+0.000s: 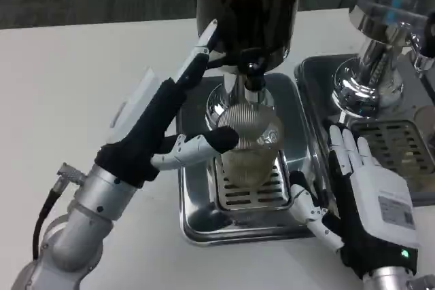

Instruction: Grasp the cup under the faucet to collect the drink, then remove the cup.

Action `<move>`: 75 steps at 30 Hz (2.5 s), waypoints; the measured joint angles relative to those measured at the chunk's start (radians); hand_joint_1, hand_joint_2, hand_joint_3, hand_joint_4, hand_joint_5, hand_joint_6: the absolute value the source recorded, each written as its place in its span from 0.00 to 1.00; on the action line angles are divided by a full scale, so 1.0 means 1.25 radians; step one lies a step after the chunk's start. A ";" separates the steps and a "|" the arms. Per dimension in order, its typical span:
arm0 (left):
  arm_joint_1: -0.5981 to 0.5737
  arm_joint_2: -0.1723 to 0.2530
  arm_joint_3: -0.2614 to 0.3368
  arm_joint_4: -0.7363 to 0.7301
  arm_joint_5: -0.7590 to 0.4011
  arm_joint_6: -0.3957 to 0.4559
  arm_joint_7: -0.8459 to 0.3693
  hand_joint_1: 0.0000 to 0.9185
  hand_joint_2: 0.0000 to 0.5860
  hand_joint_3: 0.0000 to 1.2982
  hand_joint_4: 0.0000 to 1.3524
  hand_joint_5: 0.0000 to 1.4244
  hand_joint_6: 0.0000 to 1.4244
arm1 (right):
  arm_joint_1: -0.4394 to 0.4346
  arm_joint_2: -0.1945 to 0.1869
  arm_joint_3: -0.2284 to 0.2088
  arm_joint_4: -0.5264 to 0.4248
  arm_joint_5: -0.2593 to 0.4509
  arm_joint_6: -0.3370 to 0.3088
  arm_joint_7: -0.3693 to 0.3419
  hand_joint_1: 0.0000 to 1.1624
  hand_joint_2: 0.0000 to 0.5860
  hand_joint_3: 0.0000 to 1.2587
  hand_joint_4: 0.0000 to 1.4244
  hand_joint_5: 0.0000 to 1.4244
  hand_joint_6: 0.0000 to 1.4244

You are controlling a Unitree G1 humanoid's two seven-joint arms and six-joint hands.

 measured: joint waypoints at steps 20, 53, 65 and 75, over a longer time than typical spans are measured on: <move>0.040 -0.003 0.032 -0.104 0.033 0.000 -0.040 0.00 0.10 0.16 0.12 0.24 0.24 | 0.004 0.005 -0.002 0.000 0.001 0.000 0.000 0.06 0.74 0.00 0.00 0.00 0.09; 0.074 0.081 0.013 -0.199 0.337 -0.009 0.183 0.00 0.16 0.21 0.15 0.26 0.27 | -0.002 0.005 -0.006 0.007 0.055 -0.033 0.000 0.23 0.56 0.00 0.00 0.00 0.11; 0.071 0.099 -0.003 -0.200 0.374 -0.005 0.228 0.00 0.18 0.22 0.15 0.26 0.26 | -0.026 0.003 -0.049 0.077 0.239 -0.191 0.036 0.27 0.51 0.00 0.00 0.00 0.13; 0.071 0.116 -0.024 -0.221 0.414 0.021 0.269 0.00 0.18 0.22 0.15 0.26 0.26 | -0.027 0.002 -0.061 0.098 0.261 -0.239 0.048 0.35 0.43 0.00 0.00 0.00 0.14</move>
